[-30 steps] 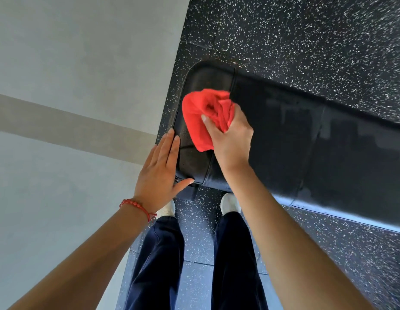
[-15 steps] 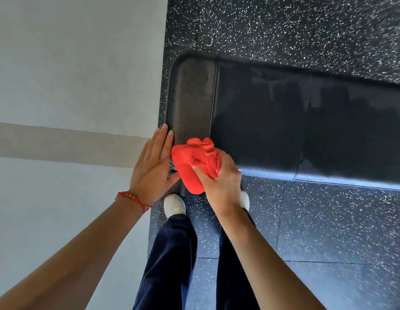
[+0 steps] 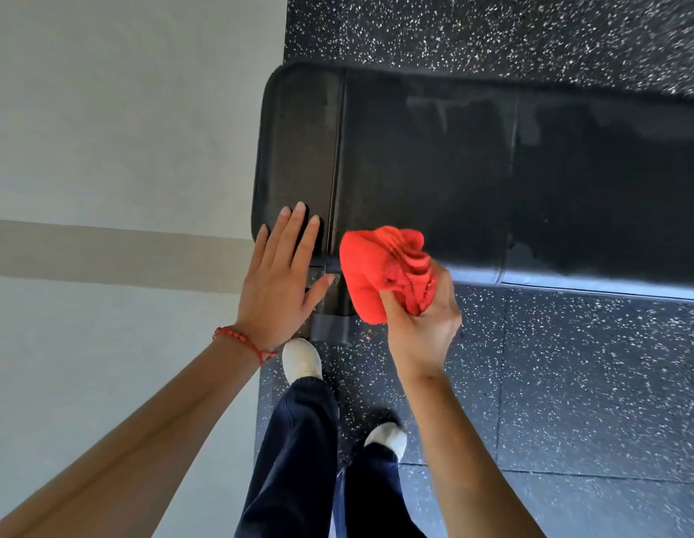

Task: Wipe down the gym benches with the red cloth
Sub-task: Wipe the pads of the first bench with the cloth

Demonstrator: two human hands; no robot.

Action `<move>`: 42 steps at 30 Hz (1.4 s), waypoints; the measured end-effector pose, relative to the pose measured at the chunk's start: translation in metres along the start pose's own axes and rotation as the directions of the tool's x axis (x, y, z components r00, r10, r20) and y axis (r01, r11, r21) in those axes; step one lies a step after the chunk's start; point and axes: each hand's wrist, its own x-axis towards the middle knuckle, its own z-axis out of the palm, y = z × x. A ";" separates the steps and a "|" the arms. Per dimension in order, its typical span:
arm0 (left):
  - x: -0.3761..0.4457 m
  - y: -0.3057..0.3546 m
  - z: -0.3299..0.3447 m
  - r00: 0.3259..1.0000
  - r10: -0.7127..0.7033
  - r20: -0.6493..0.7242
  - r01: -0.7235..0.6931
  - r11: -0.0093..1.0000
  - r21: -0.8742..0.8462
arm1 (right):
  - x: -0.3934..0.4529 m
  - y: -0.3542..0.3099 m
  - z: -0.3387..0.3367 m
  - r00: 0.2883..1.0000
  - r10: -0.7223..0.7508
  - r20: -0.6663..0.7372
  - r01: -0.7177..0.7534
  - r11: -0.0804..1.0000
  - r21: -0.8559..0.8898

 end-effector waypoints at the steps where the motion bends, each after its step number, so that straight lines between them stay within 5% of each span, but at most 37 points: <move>1: -0.001 0.002 0.003 1.000 0.006 -0.010 -0.005 1.000 0.024 | 0.001 0.007 -0.005 1.000 -0.014 -0.013 0.014 1.000 -0.014; 9: -0.001 0.003 0.023 0.997 0.022 -0.072 -0.009 0.984 0.180 | 0.007 0.064 -0.050 0.977 -0.004 -0.215 -0.009 0.998 -0.059; 18: 0.004 -0.002 0.040 0.980 0.017 -0.199 0.015 0.988 0.154 | -0.013 0.067 -0.003 0.945 0.067 -0.320 -0.015 0.987 0.163; 25: 0.002 -0.006 0.046 0.940 0.084 -0.329 -0.061 0.995 0.078 | -0.031 0.056 0.047 0.973 -0.138 -0.182 0.169 0.972 0.161; 30: 0.002 -0.008 0.051 0.916 0.099 -0.389 -0.063 0.992 0.105 | -0.029 0.066 0.041 0.936 -0.264 -0.233 0.287 0.955 0.074; 37: 0.005 -0.002 0.057 0.892 0.074 -0.445 -0.019 0.992 0.126 | -0.018 0.093 0.014 0.852 -0.051 -0.521 0.101 0.992 0.069; 42: 0.007 0.002 0.061 0.875 0.043 -0.482 0.022 0.992 0.128 | -0.026 0.083 0.033 0.842 0.061 -0.537 0.070 0.973 0.221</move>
